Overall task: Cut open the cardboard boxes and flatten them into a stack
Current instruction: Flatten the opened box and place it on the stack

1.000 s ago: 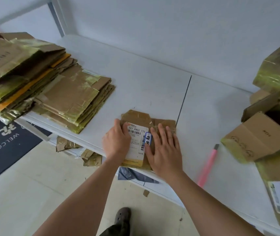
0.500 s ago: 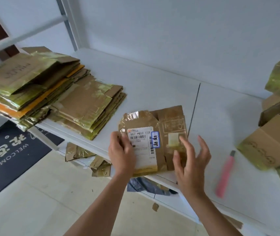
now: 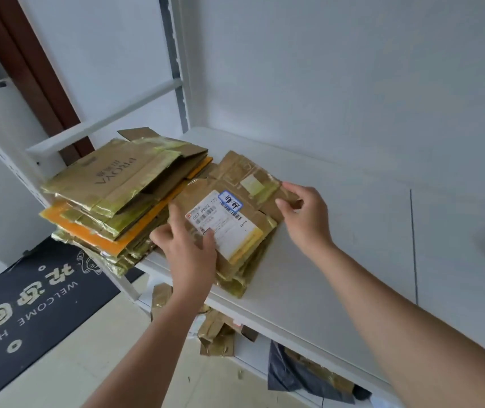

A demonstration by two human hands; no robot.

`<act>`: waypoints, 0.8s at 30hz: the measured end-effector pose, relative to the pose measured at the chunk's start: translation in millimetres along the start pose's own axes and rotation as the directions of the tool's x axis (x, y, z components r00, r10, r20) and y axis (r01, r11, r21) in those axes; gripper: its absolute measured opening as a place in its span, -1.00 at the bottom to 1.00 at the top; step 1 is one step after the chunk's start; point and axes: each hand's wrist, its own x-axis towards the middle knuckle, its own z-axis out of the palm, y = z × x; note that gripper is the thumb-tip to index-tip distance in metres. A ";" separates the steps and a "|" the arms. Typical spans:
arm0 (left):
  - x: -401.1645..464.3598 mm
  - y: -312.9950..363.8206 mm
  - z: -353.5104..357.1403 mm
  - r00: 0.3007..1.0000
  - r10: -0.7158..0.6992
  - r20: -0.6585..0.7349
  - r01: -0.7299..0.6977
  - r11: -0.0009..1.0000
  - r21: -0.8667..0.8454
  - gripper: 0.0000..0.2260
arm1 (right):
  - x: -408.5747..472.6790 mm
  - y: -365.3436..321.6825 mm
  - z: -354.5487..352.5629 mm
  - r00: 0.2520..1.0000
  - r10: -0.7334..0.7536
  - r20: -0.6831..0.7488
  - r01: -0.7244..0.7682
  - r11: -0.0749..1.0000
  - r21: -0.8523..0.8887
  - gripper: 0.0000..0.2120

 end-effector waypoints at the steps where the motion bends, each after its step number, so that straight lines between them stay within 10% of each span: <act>1: 6.1 -5.4 -1.1 0.997 0.059 0.044 -0.066 0.982 0.179 -0.46 | 7.8 0.8 13.0 0.999 -0.008 0.033 0.009 0.999 -0.050 -0.68; 10: 32.0 -30.8 9.6 0.883 0.202 0.424 -0.467 0.484 0.740 -0.52 | 12.4 32.1 66.3 0.920 0.187 0.344 0.060 0.801 -0.596 -0.42; 24: 29.7 -5.8 2.7 0.857 0.034 0.515 -0.469 0.467 0.749 -0.50 | -4.6 3.9 45.7 0.840 0.314 0.442 0.103 0.707 -0.700 -0.34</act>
